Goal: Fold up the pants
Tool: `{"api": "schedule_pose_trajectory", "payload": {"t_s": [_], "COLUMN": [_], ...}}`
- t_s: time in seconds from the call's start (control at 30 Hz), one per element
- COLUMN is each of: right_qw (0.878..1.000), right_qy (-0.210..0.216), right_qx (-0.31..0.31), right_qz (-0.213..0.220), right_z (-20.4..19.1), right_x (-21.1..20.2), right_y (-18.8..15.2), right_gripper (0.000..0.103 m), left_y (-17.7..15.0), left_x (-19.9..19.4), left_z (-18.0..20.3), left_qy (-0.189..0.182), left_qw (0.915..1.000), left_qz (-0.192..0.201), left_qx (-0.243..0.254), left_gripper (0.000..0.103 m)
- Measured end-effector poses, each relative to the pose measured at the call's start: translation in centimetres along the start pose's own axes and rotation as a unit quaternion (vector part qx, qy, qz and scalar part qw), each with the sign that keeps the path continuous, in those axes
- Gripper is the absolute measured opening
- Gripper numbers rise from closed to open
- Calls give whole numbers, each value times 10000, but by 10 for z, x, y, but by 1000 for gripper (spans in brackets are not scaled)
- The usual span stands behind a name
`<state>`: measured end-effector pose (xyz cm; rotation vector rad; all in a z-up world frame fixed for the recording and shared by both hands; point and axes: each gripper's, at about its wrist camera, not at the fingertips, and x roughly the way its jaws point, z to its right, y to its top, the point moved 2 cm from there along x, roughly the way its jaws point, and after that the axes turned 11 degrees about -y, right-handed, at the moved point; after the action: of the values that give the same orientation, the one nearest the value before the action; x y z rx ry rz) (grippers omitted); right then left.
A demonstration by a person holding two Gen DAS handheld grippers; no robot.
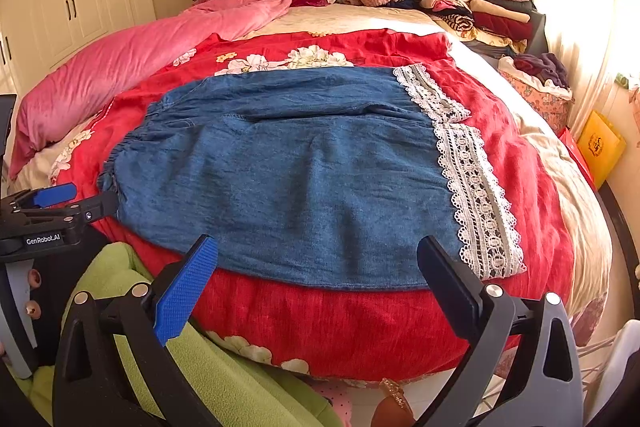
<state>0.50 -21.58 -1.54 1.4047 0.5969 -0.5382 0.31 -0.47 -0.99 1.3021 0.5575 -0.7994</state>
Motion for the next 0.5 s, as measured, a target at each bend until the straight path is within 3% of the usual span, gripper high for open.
{"api": "schedule_pose_trajectory", "payload": {"t_s": [0.5], "right_qw": [10000], "right_qy": [1], "right_qx": [4], "right_qz": [4], "right_z": [1], "right_x": [-1], "right_y": [-1], "right_gripper": [99], "left_y": [0], "left_x": [-1], "left_z": [1], "left_qy": [-12], "left_qw": [10000], "left_qz": [14], "left_qx": [0], "left_gripper": [94]}}
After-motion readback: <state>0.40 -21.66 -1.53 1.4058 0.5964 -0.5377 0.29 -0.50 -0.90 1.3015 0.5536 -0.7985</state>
